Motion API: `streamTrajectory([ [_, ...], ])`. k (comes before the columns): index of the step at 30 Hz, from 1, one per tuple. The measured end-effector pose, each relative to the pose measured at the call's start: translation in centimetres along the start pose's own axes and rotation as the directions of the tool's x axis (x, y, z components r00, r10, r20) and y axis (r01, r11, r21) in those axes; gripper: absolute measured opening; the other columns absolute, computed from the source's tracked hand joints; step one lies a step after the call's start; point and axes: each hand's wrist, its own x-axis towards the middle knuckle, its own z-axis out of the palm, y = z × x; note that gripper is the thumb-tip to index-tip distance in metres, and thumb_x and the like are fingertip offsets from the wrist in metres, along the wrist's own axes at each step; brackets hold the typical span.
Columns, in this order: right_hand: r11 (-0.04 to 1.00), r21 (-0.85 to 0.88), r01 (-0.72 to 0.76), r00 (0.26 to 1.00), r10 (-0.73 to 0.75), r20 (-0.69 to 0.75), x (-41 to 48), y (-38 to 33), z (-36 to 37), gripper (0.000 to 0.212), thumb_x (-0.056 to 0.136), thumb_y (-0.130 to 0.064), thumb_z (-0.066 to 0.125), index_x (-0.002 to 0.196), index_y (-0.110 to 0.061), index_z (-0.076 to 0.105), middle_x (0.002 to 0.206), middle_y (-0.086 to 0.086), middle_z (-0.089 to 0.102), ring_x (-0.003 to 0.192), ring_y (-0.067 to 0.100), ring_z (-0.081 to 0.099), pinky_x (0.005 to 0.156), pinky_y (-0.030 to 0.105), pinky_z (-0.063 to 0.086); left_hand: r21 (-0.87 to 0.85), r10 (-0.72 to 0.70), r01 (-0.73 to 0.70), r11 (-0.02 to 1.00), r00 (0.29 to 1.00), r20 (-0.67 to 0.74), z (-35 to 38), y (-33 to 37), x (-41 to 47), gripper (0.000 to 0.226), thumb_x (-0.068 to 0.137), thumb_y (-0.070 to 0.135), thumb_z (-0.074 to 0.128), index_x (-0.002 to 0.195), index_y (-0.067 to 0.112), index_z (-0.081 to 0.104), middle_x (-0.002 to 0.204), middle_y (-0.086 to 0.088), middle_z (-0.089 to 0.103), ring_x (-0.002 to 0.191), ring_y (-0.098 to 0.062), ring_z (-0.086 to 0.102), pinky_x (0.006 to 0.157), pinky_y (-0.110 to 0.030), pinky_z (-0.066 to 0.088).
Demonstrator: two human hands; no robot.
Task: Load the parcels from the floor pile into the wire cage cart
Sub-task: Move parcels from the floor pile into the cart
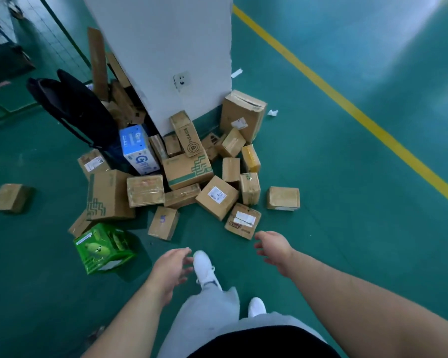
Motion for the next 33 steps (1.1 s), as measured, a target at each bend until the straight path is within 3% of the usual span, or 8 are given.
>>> streamTrajectory([
  [3, 0.999, -0.043, 0.002, 1.0, -0.003, -0.018, 2.6, -2.2, 1.1, 0.024, 0.103, -0.033, 0.051, 0.114, -0.016, 0.063, 0.114, 0.008, 0.068, 0.095, 0.021, 0.063, 0.082, 0.034, 0.05, 0.025, -0.036, 0.036, 0.999, 0.999, 0.0, -1.1, 2.4, 5.0, 0.021, 0.101, 0.031, 0.059, 0.116, 0.018, 0.066, 0.11, -0.004, 0.072, 0.1, -0.027, 0.07, 0.082, -0.038, 0.052],
  [8, 0.992, -0.127, -0.011, 0.991, -0.006, -0.133, 10.7, -5.9, 3.2, 0.016, 0.1, -0.025, 0.054, 0.099, -0.015, 0.066, 0.109, 0.014, 0.072, 0.082, 0.021, 0.062, 0.07, 0.03, 0.047, 0.123, -0.1, 0.096, 0.988, 0.995, 0.023, -0.8, 7.1, 17.2, 0.022, 0.102, 0.031, 0.056, 0.117, 0.018, 0.065, 0.109, -0.005, 0.072, 0.09, -0.021, 0.068, 0.075, -0.035, 0.048],
  [15, 0.952, -0.284, -0.11, 0.991, 0.082, -0.109, 26.0, -7.8, 6.8, 0.02, 0.092, -0.037, 0.051, 0.096, -0.029, 0.068, 0.101, 0.005, 0.075, 0.081, 0.022, 0.069, 0.082, 0.036, 0.058, 0.133, -0.184, 0.175, 0.976, 0.981, 0.062, 3.0, 9.7, 33.7, 0.027, 0.102, 0.035, 0.052, 0.122, 0.019, 0.061, 0.107, -0.002, 0.069, 0.09, -0.02, 0.066, 0.071, -0.031, 0.048],
  [17, 0.929, -0.356, -0.104, 0.994, 0.086, -0.064, 33.0, -8.3, 8.5, 0.022, 0.093, -0.036, 0.05, 0.104, -0.029, 0.068, 0.102, 0.003, 0.074, 0.084, 0.021, 0.07, 0.086, 0.038, 0.058, 0.119, -0.224, 0.217, 0.969, 0.974, 0.045, 4.8, 8.8, 39.9, 0.029, 0.102, 0.036, 0.051, 0.122, 0.018, 0.062, 0.111, -0.002, 0.069, 0.093, -0.02, 0.067, 0.073, -0.032, 0.048],
  [19, 0.918, -0.39, -0.075, 0.997, 0.064, -0.042, 36.9, -9.6, 9.6, 0.028, 0.096, -0.032, 0.05, 0.117, -0.024, 0.066, 0.106, 0.005, 0.071, 0.083, 0.021, 0.064, 0.077, 0.038, 0.057, 0.119, -0.228, 0.222, 0.968, 0.973, 0.043, 6.1, 8.6, 43.2, 0.03, 0.102, 0.037, 0.051, 0.123, 0.018, 0.062, 0.113, -0.002, 0.069, 0.094, -0.019, 0.067, 0.075, -0.032, 0.049],
  [24, 0.843, -0.536, 0.047, 0.999, -0.035, 0.032, 50.9, -10.7, 12.0, 0.039, 0.101, -0.026, 0.047, 0.139, -0.021, 0.053, 0.122, 0.003, 0.064, 0.097, 0.022, 0.064, 0.071, 0.026, 0.046, -0.025, -0.32, 0.321, 0.947, 0.947, 0.03, 10.9, 4.0, 53.7, 0.035, 0.101, 0.037, 0.055, 0.129, 0.017, 0.057, 0.117, -0.004, 0.066, 0.103, -0.023, 0.066, 0.084, -0.038, 0.053],
  [28, 0.816, -0.574, 0.067, 0.996, -0.086, -0.006, 59.7, -10.3, 13.2, 0.06, 0.098, -0.028, 0.048, 0.156, -0.024, 0.034, 0.134, 0.004, 0.056, 0.094, 0.021, 0.066, 0.054, 0.026, 0.049, -0.098, -0.409, 0.415, 0.905, 0.91, 0.075, 14.4, -0.5, 59.6, 0.047, 0.098, 0.032, 0.058, 0.141, 0.015, 0.049, 0.134, -0.007, 0.056, 0.11, -0.032, 0.06, 0.092, -0.043, 0.053],
  [33, 0.813, -0.581, -0.021, 0.997, -0.023, -0.067, 66.7, -8.9, 14.0, 0.067, 0.097, -0.029, 0.054, 0.158, -0.022, 0.027, 0.145, 0.008, 0.049, 0.123, 0.028, 0.057, 0.104, 0.045, 0.051, -0.168, -0.413, 0.435, 0.885, 0.899, 0.148, 17.6, -3.8, 65.0, 0.041, 0.096, 0.027, 0.056, 0.136, 0.019, 0.05, 0.141, -0.006, 0.05, 0.119, -0.031, 0.053, 0.096, -0.044, 0.049],
])
